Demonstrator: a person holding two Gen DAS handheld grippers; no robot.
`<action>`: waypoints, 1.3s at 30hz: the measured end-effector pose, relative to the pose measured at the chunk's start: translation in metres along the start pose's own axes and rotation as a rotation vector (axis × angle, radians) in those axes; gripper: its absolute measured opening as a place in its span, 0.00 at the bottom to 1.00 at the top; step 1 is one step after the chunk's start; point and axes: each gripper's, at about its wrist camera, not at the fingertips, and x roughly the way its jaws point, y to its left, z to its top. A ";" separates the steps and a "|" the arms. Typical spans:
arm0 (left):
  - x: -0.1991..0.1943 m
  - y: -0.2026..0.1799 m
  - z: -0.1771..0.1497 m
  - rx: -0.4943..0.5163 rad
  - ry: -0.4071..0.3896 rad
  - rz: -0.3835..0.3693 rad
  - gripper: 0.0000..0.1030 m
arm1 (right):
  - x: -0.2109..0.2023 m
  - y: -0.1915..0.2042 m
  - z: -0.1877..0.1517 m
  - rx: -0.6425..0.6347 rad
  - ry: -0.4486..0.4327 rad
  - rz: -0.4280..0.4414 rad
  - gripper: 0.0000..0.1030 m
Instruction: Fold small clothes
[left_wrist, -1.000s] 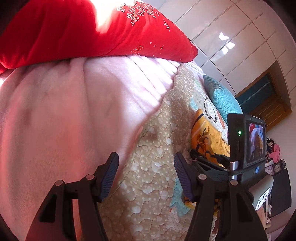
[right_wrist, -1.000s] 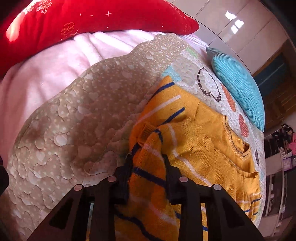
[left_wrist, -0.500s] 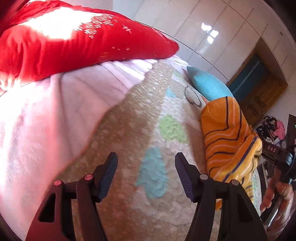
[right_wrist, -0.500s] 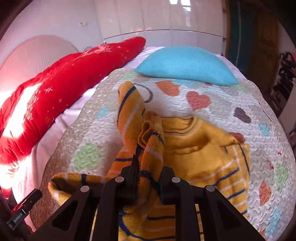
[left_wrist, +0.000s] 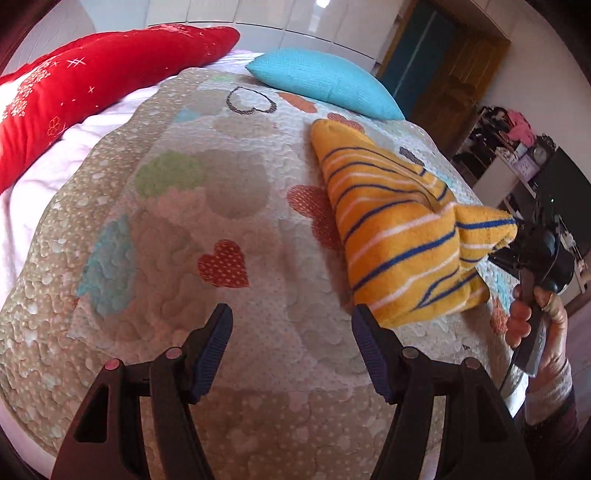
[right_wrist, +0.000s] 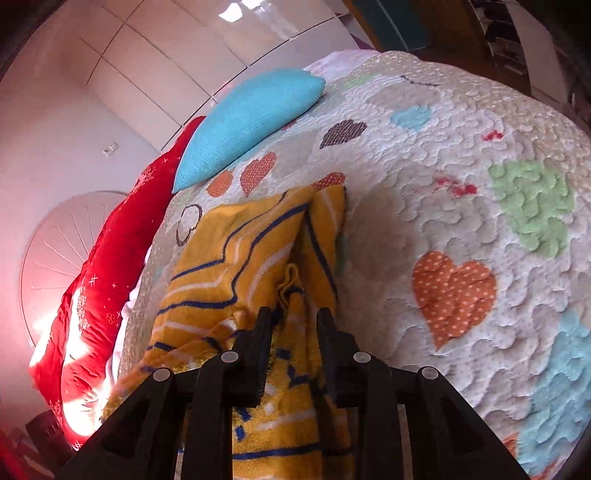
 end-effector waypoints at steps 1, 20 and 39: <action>0.000 -0.004 -0.002 0.011 0.004 0.001 0.64 | -0.011 0.000 0.002 -0.005 -0.023 -0.003 0.28; -0.030 -0.022 -0.017 0.019 -0.019 0.001 0.72 | 0.006 0.028 -0.074 -0.319 0.191 -0.102 0.00; 0.053 -0.077 0.007 0.228 0.047 -0.004 0.26 | -0.052 0.007 -0.073 -0.149 -0.025 0.109 0.39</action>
